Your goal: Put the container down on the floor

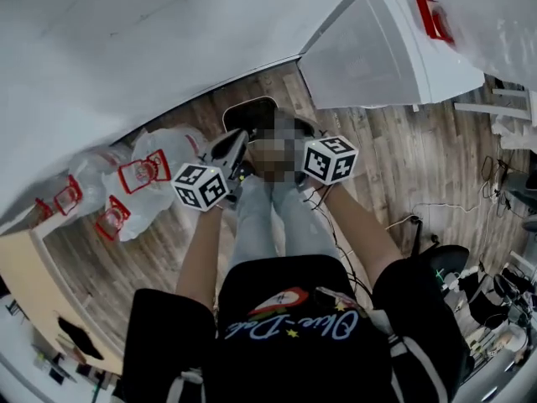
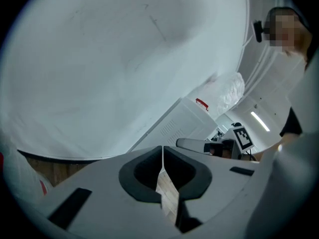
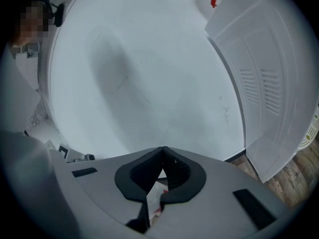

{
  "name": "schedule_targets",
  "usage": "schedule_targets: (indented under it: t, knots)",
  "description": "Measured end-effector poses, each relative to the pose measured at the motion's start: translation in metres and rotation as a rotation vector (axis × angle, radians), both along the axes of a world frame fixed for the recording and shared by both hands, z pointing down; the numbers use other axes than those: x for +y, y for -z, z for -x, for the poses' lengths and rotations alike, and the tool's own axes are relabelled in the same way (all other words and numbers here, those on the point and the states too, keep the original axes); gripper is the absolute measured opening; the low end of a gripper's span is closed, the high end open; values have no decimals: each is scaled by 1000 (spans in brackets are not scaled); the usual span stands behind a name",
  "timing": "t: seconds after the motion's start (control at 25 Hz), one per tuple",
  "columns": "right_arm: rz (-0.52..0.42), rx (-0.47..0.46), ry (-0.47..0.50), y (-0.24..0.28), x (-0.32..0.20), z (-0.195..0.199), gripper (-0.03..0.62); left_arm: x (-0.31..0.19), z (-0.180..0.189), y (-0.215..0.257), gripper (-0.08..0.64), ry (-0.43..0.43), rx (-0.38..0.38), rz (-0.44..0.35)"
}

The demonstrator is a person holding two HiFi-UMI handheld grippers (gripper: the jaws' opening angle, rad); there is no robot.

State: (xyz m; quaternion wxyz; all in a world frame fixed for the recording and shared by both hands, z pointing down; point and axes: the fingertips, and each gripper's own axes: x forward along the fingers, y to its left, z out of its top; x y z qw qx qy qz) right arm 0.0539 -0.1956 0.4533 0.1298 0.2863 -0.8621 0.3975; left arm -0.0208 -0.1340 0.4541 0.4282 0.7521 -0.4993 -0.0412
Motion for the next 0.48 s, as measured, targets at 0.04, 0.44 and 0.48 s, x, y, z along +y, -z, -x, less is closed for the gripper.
schedule_targets:
  t: [0.04,0.44,0.48]
  knots:
    - [-26,-1,6,13,0,2,-1,-1,-1,13,11,-11,-8,-20]
    - [-211,-25,38,119,5,7,-2,1,9,121,11,-43,-78,-174]
    - [-224,-32,37,129,6,8,0,1,10,131,11,-50,-87,-188]
